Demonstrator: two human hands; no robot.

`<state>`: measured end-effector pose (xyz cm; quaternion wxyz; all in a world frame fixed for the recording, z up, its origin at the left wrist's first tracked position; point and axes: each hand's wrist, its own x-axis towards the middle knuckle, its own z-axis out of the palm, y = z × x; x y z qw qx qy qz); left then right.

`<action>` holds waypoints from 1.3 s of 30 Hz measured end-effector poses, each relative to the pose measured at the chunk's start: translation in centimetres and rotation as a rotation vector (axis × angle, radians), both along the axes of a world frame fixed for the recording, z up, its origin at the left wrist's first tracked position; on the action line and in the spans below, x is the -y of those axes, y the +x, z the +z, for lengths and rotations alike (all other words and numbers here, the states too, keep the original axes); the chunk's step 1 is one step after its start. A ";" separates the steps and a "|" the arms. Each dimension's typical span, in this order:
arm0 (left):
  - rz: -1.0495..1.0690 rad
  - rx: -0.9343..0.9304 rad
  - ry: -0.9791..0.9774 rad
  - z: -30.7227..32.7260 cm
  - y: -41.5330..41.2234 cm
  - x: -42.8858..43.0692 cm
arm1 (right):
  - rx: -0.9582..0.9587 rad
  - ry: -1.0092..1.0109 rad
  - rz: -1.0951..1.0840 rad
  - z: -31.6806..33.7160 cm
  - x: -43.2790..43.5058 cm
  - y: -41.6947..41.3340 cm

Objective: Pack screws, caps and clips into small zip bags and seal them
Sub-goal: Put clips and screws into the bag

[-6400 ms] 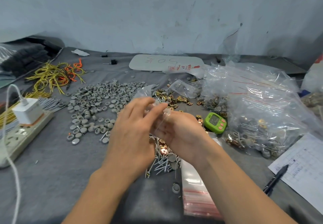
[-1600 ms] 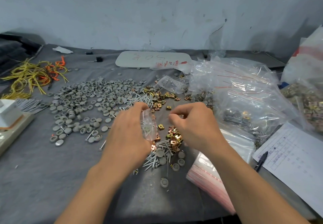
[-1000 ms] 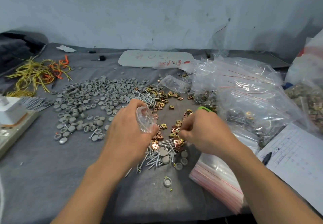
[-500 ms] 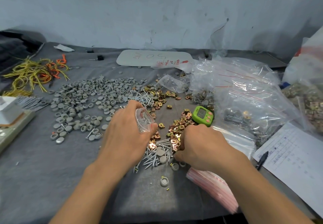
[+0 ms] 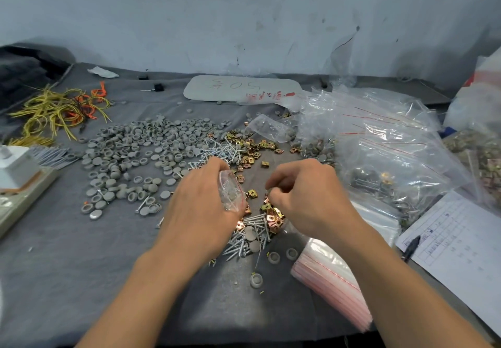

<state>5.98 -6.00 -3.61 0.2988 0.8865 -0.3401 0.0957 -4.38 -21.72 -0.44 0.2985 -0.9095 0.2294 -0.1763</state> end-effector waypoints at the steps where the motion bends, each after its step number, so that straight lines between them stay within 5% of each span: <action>1: -0.012 0.012 0.008 0.0 -0.1 0.1 | 0.051 0.055 0.021 -0.1 -0.2 0.2; 9: -0.125 -0.063 -0.003 0.5 -0.7 0.4 | 0.148 0.358 0.185 -0.7 -2.2 2.1; 18: -0.032 -0.137 -0.113 1.1 0.3 -0.5 | 0.301 0.408 0.072 0.7 -1.4 1.4; 29: 0.020 -0.110 -0.123 1.2 1.1 -1.5 | -0.566 -0.246 0.187 0.3 -0.4 -1.8; 39: -0.002 -0.084 -0.071 0.8 0.7 -0.8 | -0.505 -0.275 0.179 -0.1 -0.5 -2.0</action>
